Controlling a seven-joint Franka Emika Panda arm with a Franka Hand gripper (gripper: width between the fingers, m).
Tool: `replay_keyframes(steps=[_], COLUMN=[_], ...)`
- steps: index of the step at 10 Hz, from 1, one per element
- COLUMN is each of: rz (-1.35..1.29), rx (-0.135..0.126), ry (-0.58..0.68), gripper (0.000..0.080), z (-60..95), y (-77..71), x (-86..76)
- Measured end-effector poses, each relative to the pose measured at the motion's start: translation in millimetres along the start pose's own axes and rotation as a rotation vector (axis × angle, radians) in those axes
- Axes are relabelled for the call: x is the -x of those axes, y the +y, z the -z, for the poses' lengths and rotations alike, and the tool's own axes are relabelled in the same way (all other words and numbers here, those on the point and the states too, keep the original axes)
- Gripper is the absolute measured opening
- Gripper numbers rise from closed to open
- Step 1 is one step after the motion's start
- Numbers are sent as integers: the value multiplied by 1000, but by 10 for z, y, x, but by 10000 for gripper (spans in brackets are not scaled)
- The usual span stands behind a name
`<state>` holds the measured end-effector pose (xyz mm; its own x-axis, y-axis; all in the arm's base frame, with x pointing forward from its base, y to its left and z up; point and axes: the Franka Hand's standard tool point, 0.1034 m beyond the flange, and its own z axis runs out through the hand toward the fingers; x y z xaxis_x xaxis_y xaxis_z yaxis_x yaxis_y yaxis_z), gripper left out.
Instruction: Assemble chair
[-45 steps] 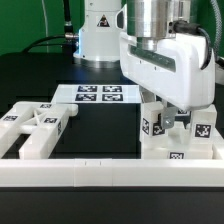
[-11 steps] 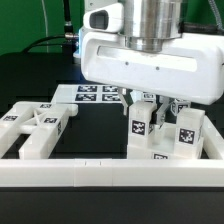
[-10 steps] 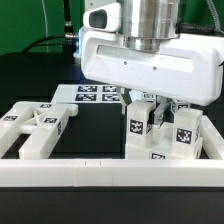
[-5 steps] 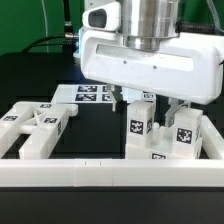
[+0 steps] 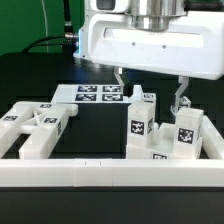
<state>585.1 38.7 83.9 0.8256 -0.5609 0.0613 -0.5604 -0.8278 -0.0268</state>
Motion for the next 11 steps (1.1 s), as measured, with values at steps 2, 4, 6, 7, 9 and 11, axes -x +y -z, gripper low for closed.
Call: replay_keyframes(steps=[2, 4, 6, 7, 9, 11], rz=[1, 1, 1, 5, 30, 30], rx=[0, 0, 1, 0, 0, 7], ry=[0, 0, 0, 3, 20, 32], gripper=[649, 649, 649, 649, 649, 649], z=[-2, -5, -6, -11, -93, -196], y=[-3, -3, -2, -1, 62, 118], x=[0, 1, 2, 3, 68, 54])
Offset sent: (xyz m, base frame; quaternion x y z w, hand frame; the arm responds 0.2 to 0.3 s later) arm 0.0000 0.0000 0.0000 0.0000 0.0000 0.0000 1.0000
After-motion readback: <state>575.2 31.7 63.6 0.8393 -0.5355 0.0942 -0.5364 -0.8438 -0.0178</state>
